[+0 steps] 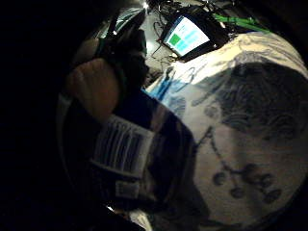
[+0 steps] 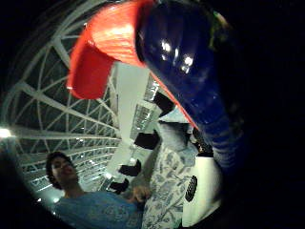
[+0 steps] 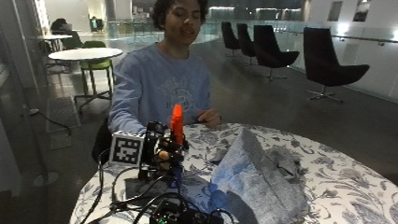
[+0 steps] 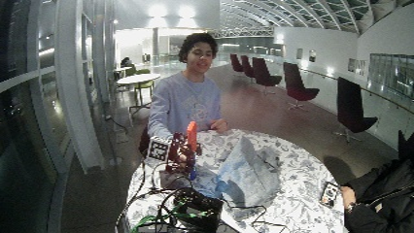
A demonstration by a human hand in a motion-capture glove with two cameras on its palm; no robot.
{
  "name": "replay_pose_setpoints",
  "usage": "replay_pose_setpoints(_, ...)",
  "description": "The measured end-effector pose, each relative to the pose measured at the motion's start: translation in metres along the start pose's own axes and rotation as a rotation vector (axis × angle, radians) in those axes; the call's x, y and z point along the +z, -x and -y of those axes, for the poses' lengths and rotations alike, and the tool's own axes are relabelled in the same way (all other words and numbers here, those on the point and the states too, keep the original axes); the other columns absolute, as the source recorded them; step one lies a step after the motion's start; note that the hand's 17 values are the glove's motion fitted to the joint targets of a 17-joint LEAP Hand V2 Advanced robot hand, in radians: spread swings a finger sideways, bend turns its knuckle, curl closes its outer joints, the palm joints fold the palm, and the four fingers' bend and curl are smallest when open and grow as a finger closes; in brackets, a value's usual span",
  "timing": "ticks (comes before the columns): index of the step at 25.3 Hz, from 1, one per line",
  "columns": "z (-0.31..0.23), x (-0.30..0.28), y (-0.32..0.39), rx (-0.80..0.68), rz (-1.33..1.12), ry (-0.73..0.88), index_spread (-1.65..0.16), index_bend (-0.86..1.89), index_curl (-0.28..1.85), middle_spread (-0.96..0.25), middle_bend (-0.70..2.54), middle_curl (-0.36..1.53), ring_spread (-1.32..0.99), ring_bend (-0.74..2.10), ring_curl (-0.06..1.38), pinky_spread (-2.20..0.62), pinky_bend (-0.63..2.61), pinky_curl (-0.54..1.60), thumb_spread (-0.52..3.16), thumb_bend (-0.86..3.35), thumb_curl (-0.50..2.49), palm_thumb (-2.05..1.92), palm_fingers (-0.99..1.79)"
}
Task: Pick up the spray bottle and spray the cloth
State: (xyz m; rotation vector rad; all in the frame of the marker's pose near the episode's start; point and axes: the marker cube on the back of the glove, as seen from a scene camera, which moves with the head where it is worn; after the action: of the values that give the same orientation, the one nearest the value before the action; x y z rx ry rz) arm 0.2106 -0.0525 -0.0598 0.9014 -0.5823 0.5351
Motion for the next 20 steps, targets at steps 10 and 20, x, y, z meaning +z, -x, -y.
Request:
replay_pose_setpoints(10,0.007,-0.006,0.055,0.053,0.145,0.366,-0.31,0.1,0.25,-0.07,0.33,0.4,-0.03,0.6,0.37,0.26,0.27,0.31,0.88,0.01,0.47,0.82,0.98)
replay_pose_setpoints(20,0.025,-0.012,0.089,0.272,0.156,0.608,-0.26,0.11,0.26,-0.06,0.3,0.42,-0.02,0.58,0.39,0.24,0.28,0.34,0.96,-0.03,0.44,0.72,1.06)
